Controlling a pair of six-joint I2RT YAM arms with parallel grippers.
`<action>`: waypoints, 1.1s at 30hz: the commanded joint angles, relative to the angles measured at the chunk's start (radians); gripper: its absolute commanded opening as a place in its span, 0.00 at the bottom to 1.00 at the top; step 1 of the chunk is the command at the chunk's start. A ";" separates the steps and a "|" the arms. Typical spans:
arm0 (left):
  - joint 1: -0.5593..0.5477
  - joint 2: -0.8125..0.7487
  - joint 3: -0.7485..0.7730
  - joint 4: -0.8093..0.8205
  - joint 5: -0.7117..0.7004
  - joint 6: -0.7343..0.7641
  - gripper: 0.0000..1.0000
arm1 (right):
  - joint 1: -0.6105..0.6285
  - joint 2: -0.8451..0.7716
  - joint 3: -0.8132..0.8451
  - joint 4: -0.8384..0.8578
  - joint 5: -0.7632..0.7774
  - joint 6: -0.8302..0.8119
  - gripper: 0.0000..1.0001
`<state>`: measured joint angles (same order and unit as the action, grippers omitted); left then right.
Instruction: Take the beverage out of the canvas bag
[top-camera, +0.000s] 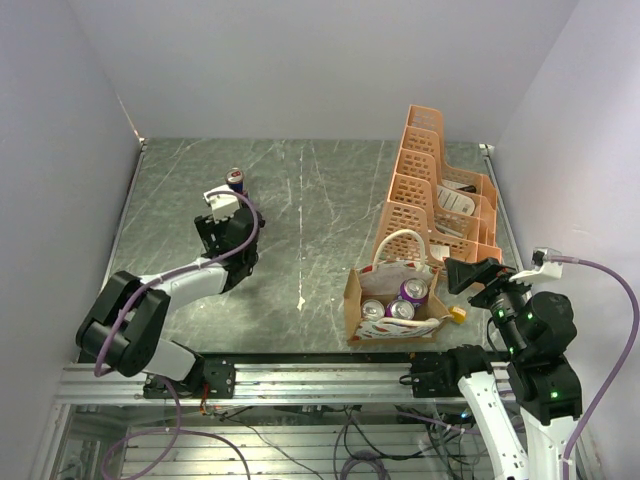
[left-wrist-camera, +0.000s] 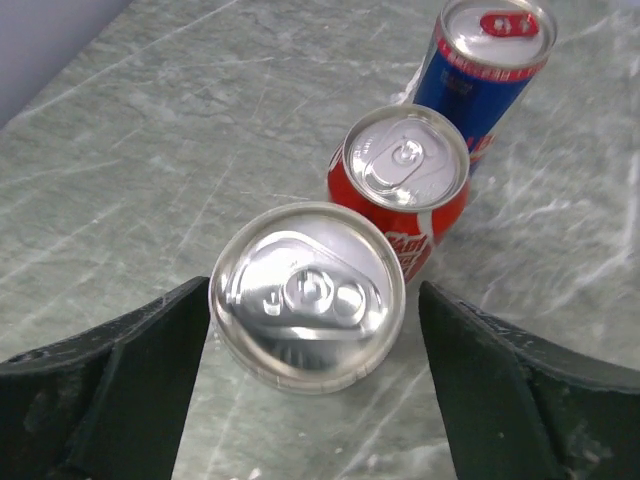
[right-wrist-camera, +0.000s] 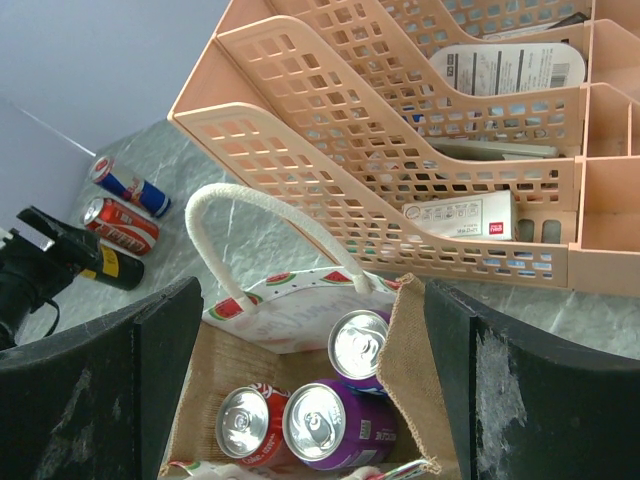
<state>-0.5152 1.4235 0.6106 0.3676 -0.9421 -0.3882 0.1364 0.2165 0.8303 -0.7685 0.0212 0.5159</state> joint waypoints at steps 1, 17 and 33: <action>0.020 -0.038 0.072 -0.055 0.027 -0.117 0.99 | -0.008 0.007 -0.005 0.018 -0.006 -0.010 0.92; 0.024 -0.539 0.049 -0.562 0.261 -0.342 1.00 | -0.013 0.004 -0.007 0.019 -0.022 -0.017 0.92; -0.071 -0.467 0.010 -0.161 1.158 -0.307 1.00 | -0.015 0.007 -0.007 0.027 -0.030 -0.022 0.92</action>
<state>-0.5144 0.8730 0.6392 -0.0135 -0.0246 -0.6765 0.1307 0.2165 0.8295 -0.7681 0.0055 0.5110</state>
